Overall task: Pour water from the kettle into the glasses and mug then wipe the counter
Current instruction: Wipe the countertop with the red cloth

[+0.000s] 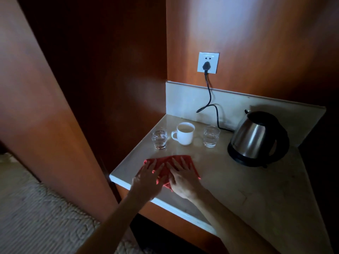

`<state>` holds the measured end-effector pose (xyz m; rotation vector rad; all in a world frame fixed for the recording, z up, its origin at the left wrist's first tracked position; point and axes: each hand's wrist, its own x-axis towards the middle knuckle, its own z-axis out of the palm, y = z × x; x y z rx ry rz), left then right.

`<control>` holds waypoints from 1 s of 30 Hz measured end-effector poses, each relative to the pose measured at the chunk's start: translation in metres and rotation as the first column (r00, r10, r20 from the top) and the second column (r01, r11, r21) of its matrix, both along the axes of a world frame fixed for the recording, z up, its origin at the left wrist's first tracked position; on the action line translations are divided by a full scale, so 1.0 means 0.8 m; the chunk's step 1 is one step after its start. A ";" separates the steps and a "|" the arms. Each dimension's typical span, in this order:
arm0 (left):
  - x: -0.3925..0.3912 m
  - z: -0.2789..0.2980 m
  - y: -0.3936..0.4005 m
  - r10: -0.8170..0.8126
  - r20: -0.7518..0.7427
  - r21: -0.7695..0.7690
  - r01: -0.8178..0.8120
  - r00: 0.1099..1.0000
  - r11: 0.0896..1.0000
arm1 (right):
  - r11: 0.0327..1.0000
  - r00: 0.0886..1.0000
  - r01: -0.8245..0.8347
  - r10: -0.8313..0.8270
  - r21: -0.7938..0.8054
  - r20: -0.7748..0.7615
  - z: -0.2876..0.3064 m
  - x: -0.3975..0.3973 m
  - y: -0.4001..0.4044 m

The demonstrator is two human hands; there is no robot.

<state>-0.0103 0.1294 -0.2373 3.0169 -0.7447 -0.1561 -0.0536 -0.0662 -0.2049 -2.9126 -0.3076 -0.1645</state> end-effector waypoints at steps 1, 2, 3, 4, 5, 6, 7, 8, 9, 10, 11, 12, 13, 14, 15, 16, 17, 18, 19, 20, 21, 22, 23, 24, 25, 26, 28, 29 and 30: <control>-0.014 0.005 -0.001 -0.033 0.029 -0.020 0.033 0.999 0.999 | 1.000 1.000 -0.013 0.013 0.004 0.023 -0.002 -0.009 -0.007; -0.028 0.012 -0.006 -0.083 0.084 0.004 0.083 0.993 0.997 | 1.000 0.999 -0.019 0.019 0.014 0.040 -0.002 -0.022 -0.015; -0.042 0.020 -0.015 -0.096 0.059 0.012 0.096 0.994 0.995 | 1.000 0.998 -0.017 0.015 0.026 0.057 -0.003 -0.036 -0.024; -0.056 0.030 -0.027 -0.074 0.032 -0.023 0.075 0.997 0.997 | 0.999 0.997 -0.009 0.006 0.035 0.071 -0.005 -0.051 -0.035; -0.069 0.038 -0.042 -0.048 0.004 -0.077 0.048 0.999 0.996 | 0.999 0.997 0.006 -0.009 0.041 0.078 -0.007 -0.065 -0.048; -0.081 0.041 -0.060 -0.053 0.012 -0.109 0.054 0.999 0.993 | 0.998 0.996 0.030 -0.034 0.050 0.080 -0.010 -0.080 -0.064; -0.095 0.042 -0.079 -0.072 0.029 -0.105 0.075 0.997 0.992 | 0.996 0.994 0.055 -0.061 0.063 0.089 -0.013 -0.094 -0.081; -0.104 0.042 -0.097 -0.098 0.047 -0.097 0.102 0.994 0.990 | 0.993 0.990 0.081 -0.089 0.081 0.105 -0.016 -0.106 -0.101; -0.107 0.039 -0.115 -0.126 0.056 -0.113 0.132 0.990 0.985 | 0.989 0.986 0.113 -0.124 0.096 0.112 -0.019 -0.115 -0.120; -0.104 0.036 -0.132 -0.149 0.049 -0.130 0.154 0.988 0.979 | 0.983 0.980 0.153 -0.165 0.100 0.115 -0.020 -0.123 -0.137; -0.098 0.037 -0.151 -0.179 0.064 -0.136 0.187 0.982 0.973 | 0.977 0.972 0.193 -0.203 0.093 0.115 -0.021 -0.127 -0.152; -0.088 0.038 -0.169 -0.199 0.080 -0.140 0.209 0.977 0.968 | 0.970 0.965 0.229 -0.237 0.086 0.109 -0.021 -0.127 -0.164; -0.075 0.037 -0.184 -0.214 0.095 -0.144 0.226 0.972 0.963 | 0.962 0.958 0.260 -0.268 0.083 0.100 -0.020 -0.122 -0.173; -0.062 0.039 -0.197 -0.222 0.115 -0.151 0.238 0.968 0.959 | 0.955 0.951 0.287 -0.294 0.078 0.096 -0.019 -0.113 -0.179; -0.049 0.038 -0.207 -0.231 0.129 -0.165 0.250 0.964 0.954 | 0.949 0.945 0.307 -0.314 0.073 0.097 -0.018 -0.101 -0.183; -0.034 0.038 -0.214 -0.234 0.133 -0.181 0.256 0.963 0.950 | 0.945 0.940 0.319 -0.325 0.074 0.099 -0.017 -0.086 -0.185; -0.020 0.038 -0.217 -0.227 0.145 -0.191 0.252 0.963 0.949 | 0.944 0.940 0.322 -0.328 0.071 0.097 -0.015 -0.070 -0.186; -0.007 0.038 -0.218 -0.216 0.156 -0.194 0.244 0.964 0.950 | 0.945 0.941 0.322 -0.327 0.061 0.090 -0.012 -0.053 -0.185; 0.006 0.035 -0.215 -0.204 0.164 -0.193 0.234 0.965 0.953 | 0.946 0.943 0.322 -0.324 0.044 0.078 -0.010 -0.038 -0.182; 0.018 0.032 -0.210 -0.195 0.162 -0.180 0.223 0.967 0.958 | 0.948 0.946 0.317 -0.318 0.023 0.063 -0.008 -0.023 -0.176; 0.029 0.028 -0.202 -0.184 0.166 -0.164 0.211 0.969 0.964 | 0.952 0.951 0.307 -0.307 0.002 0.045 -0.006 -0.010 -0.168; 0.039 0.024 -0.193 -0.175 0.166 -0.150 0.200 0.970 0.968 | 0.956 0.956 0.292 -0.292 -0.011 0.030 -0.004 0.001 -0.158; 0.047 0.021 -0.182 -0.165 0.166 -0.141 0.189 0.972 0.972 | 0.962 0.962 0.272 -0.272 -0.018 0.027 -0.003 0.009 -0.146; 0.052 0.020 -0.170 -0.160 0.166 -0.120 0.181 0.973 0.976 | 0.968 0.967 0.251 -0.251 -0.021 0.033 -0.001 0.015 -0.135; 0.055 0.018 -0.158 -0.167 0.164 -0.084 0.182 0.972 0.980 | 0.972 0.972 0.232 -0.231 -0.022 0.041 0.000 0.018 -0.123; 0.055 0.016 -0.145 -0.176 0.158 -0.053 0.186 0.972 0.981 | 0.976 0.975 0.215 -0.214 -0.021 0.051 0.001 0.018 -0.112; 0.047 0.008 -0.124 -0.192 0.183 -0.048 0.204 0.964 0.978 | 0.984 0.981 0.177 -0.176 -0.011 0.081 -0.002 0.007 -0.097; 0.039 0.004 -0.116 -0.200 0.179 -0.054 0.213 0.963 0.976 | 0.987 0.982 0.163 -0.162 0.001 0.093 -0.004 -0.003 -0.093; 0.028 0.001 -0.110 -0.205 0.170 -0.059 0.217 0.964 0.974 | 0.988 0.982 0.155 -0.156 0.017 0.104 -0.006 -0.014 -0.092</control>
